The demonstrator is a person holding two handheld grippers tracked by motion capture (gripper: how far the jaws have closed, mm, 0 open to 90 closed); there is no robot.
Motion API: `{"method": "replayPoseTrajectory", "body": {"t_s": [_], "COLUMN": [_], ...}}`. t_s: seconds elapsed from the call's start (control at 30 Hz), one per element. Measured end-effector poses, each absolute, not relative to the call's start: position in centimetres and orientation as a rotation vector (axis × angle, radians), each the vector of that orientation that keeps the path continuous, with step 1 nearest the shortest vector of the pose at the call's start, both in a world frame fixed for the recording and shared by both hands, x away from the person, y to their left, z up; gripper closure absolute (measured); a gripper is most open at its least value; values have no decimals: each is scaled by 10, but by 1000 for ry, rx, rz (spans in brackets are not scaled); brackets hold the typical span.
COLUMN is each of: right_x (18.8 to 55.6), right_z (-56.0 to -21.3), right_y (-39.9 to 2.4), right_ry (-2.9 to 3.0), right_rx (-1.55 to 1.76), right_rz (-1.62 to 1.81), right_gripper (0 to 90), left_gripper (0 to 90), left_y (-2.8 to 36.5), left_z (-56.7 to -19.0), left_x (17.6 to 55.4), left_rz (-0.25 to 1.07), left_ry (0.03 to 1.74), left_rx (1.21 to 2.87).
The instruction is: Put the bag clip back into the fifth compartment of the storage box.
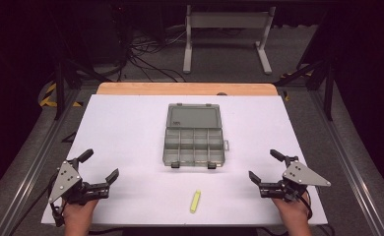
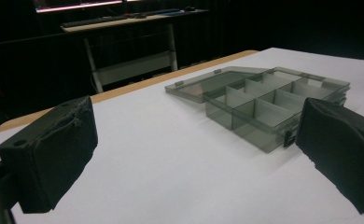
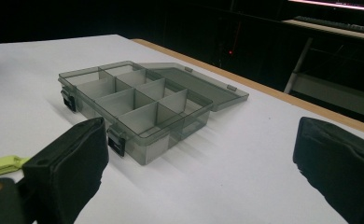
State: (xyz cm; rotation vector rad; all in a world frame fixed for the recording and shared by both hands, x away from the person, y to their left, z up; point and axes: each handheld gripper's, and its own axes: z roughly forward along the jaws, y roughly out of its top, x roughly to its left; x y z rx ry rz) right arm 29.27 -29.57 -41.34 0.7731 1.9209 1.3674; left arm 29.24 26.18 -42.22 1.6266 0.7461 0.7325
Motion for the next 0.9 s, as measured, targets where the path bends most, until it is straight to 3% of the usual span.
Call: {"method": "replayPoseTrajectory", "body": {"t_s": [0.9], "right_x": [294], "right_z": [-415], "right_y": [-295], "right_ry": [1936], "right_rx": [776], "right_rz": [1374], "right_gripper": [40], "left_gripper": [1], "left_y": [168], "left_z": [-388], "left_x": [321], "left_rz": [543], "left_ry": [550], "left_rx": [1702]}}
